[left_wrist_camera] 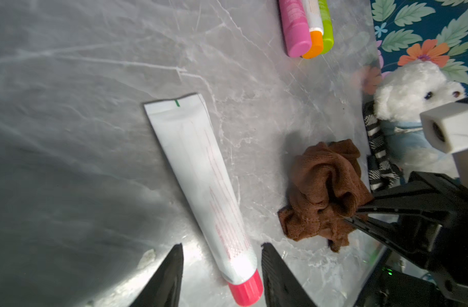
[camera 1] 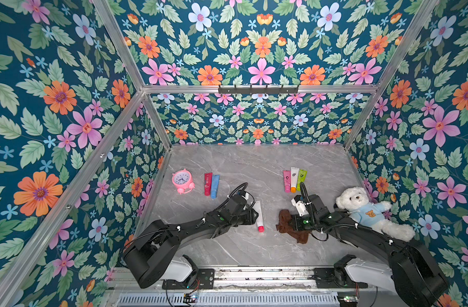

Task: Wipe the surface of the toothpaste tube
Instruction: Adjust the toothpaste at the center of the board.

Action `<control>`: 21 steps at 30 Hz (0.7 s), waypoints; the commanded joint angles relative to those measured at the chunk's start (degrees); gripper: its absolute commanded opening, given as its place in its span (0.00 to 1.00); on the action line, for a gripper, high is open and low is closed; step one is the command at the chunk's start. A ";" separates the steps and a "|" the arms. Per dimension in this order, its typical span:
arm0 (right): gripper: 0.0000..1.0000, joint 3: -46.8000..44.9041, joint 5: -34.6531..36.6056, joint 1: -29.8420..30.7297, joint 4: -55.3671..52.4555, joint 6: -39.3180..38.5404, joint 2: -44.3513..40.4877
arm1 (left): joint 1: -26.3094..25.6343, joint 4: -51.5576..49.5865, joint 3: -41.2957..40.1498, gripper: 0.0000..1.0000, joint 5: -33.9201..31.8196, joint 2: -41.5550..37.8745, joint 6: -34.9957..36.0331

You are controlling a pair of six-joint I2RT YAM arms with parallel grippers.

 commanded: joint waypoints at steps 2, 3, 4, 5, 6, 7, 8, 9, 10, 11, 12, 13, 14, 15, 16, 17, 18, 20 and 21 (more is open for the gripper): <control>0.00 -0.29 -0.53 -0.02 1.40 -0.19 -0.51 | -0.15 8.33 -1.03 0.50 2.49 1.79 -5.27; 0.00 -0.30 -0.68 -0.01 1.47 -0.19 -0.56 | -0.26 8.08 -0.94 0.51 1.91 2.12 -5.15; 0.00 -0.30 -0.77 -0.01 1.64 -0.24 -0.49 | -0.32 7.31 -0.70 0.51 1.18 2.47 -4.87; 0.00 -0.30 -0.88 -0.03 1.63 -0.22 -0.43 | -0.30 6.60 -0.47 0.51 0.34 2.80 -4.57; 0.00 -0.30 -0.97 -0.02 1.80 -0.20 -0.47 | -0.30 6.23 -0.39 0.50 -0.45 3.09 -4.39; 0.00 -0.30 -1.06 -0.02 1.80 -0.23 -0.48 | -0.29 6.17 -0.33 0.51 -0.84 3.62 -4.24; 0.00 -0.36 -1.14 -0.01 1.93 -0.20 -0.43 | -0.29 6.21 -0.24 0.51 -1.05 4.21 -4.19; 0.00 -0.39 -1.27 -0.01 1.89 -0.21 -0.51 | -0.36 6.55 -0.15 0.51 -1.07 4.86 -4.18; 0.00 -0.45 -1.24 -0.02 1.98 -0.19 -0.56 | -0.37 7.11 -0.07 0.51 -0.85 5.60 -4.38; 0.00 -0.47 -1.30 -0.01 1.99 -0.24 -0.67 | -0.45 7.57 0.10 0.50 -0.80 6.29 -4.55; 0.00 -0.56 -1.34 -0.02 2.07 -0.26 -0.80 | -0.71 7.74 0.32 0.50 -0.81 6.97 -4.55; 0.00 -0.64 -1.35 -0.02 2.11 -0.20 -0.91 | -1.00 7.77 0.66 0.50 -0.89 7.76 -4.41; 0.00 -0.65 -1.33 -0.01 2.14 -0.25 -0.96 | -1.22 7.74 0.88 0.49 -1.01 8.28 -4.40; 0.00 -0.73 -1.32 -0.01 2.14 -0.26 -1.04 | -1.50 7.65 1.12 0.47 -1.14 8.81 -4.20; 0.00 -0.81 -1.41 -0.01 2.12 -0.22 -1.17 | -1.68 7.28 1.38 0.44 -1.17 9.43 -3.90; 0.00 -0.88 -1.50 -0.01 2.32 -0.22 -1.29 | -1.77 6.92 1.51 0.42 -1.19 9.78 -3.71; 0.00 -0.91 -1.71 -0.01 2.42 -0.25 -1.29 | -1.86 6.63 1.61 0.38 -1.39 10.14 -3.57; 0.00 -0.91 -1.83 -0.01 2.42 -0.19 -1.13 | -1.93 6.60 1.56 0.32 -1.58 10.63 -3.52; 0.00 -0.91 -1.85 -0.01 2.51 -0.23 -1.13 | -1.95 6.57 1.61 0.29 -1.88 10.78 -3.55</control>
